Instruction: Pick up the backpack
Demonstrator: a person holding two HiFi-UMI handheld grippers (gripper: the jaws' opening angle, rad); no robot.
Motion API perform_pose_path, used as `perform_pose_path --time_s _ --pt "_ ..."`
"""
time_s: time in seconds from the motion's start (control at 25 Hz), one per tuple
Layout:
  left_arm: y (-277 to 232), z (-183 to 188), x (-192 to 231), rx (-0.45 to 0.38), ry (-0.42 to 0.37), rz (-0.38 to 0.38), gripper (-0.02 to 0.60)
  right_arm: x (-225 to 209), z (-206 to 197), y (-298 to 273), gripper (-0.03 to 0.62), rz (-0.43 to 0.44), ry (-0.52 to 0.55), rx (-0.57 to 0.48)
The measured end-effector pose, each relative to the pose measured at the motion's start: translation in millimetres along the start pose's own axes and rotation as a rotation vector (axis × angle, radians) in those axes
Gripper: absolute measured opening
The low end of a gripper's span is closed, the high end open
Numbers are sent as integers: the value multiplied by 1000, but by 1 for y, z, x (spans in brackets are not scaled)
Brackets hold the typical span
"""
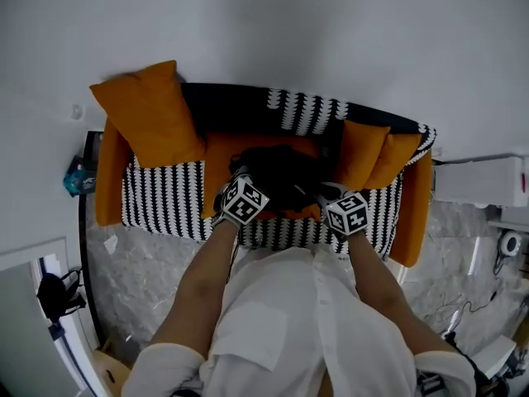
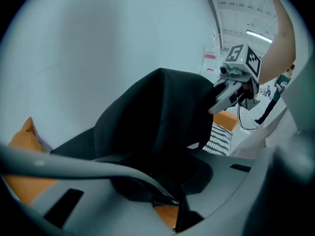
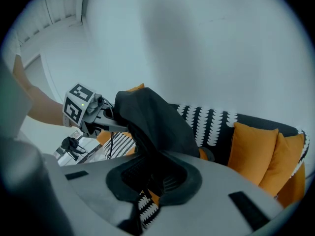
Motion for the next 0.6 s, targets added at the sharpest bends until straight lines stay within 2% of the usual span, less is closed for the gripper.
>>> perform_pose_path --time_s 0.24,0.4,0.6 --pt "7 -14 -16 7 107 -31 78 9 -10 4 48 17 6 22" --pt "14 -16 -23 -20 179 -30 75 13 -10 9 48 13 10 28" --pt "29 -10 -28 -70 214 -25 63 18 0 21 43 15 26 19"
Point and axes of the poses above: the fingertips, and each gripper's own axes: y backward along the fingers, x to its left, z out of its top, the point moved 8 cm from there along y, backward along the fingers, and after that the axes turned 9 degrees about -z, right-handed, at the moved point
